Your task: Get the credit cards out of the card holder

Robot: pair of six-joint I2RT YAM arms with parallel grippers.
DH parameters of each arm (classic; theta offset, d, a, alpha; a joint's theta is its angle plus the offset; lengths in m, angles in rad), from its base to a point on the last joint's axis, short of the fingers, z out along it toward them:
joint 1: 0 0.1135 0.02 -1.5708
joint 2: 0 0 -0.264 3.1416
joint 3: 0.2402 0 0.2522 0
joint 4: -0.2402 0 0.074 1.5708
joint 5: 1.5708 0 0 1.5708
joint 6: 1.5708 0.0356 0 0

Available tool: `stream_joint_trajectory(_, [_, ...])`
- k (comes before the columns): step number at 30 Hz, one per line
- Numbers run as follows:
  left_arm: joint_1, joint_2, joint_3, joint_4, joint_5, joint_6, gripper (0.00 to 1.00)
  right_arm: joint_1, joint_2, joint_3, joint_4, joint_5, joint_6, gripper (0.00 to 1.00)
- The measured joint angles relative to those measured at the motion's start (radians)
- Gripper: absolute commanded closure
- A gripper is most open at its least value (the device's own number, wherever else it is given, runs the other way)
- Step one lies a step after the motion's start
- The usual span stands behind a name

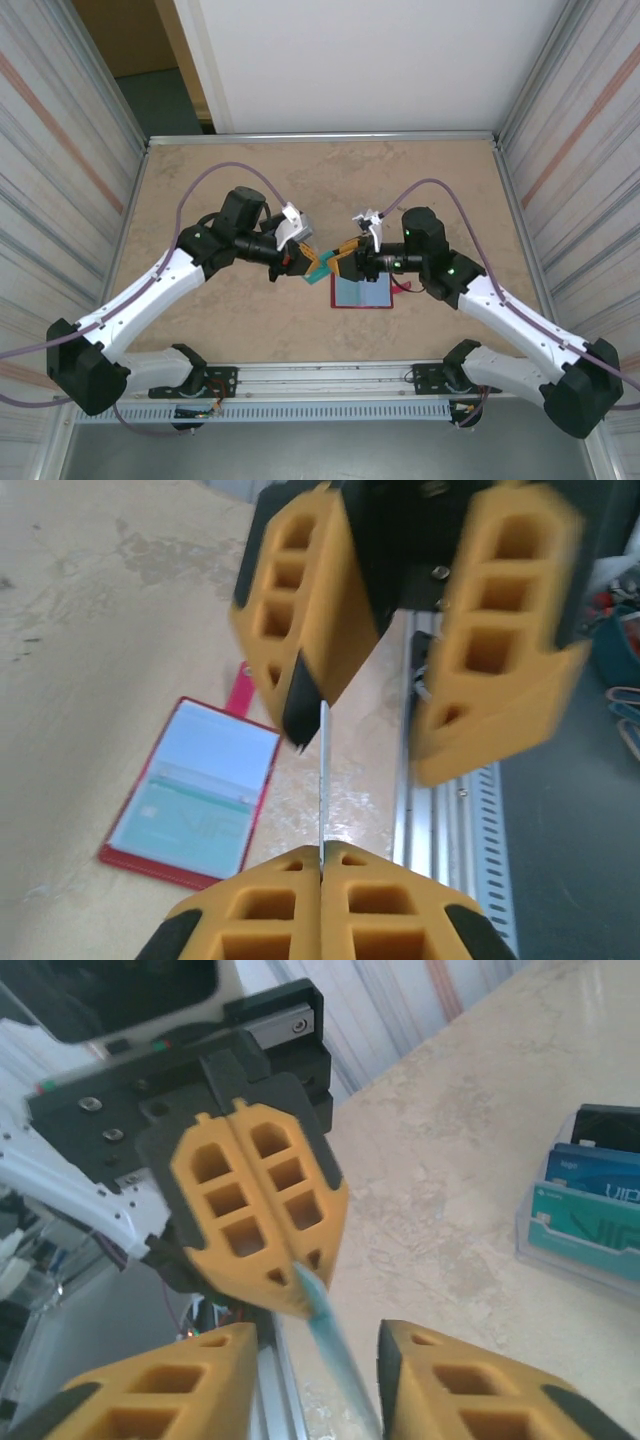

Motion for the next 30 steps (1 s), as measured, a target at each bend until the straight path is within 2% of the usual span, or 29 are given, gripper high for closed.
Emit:
stream_joint_trajectory(10, [0.026, 0.011, 0.016, -0.007, -0.289, 0.044, 1.00, 0.000, -0.153, 0.005, -0.129, 0.280, -0.047, 0.22])
stream_joint_trajectory(11, [0.035, 0.023, 0.026, -0.005, -0.320, 0.055, 1.00, 0.000, -0.161, 0.005, -0.142, 0.305, -0.045, 0.09])
stream_joint_trajectory(12, [0.043, 0.035, 0.033, -0.005, -0.340, 0.064, 1.00, 0.000, -0.166, 0.005, -0.150, 0.325, -0.048, 0.01])
stream_joint_trajectory(20, [0.127, 0.194, 0.065, 0.011, -0.467, 0.178, 1.00, 0.000, -0.216, 0.005, -0.228, 0.505, -0.023, 0.01])
stream_joint_trajectory(30, [0.192, 0.282, 0.085, 0.025, -0.460, 0.283, 1.00, -0.005, -0.242, 0.005, -0.294, 0.679, 0.055, 0.01])
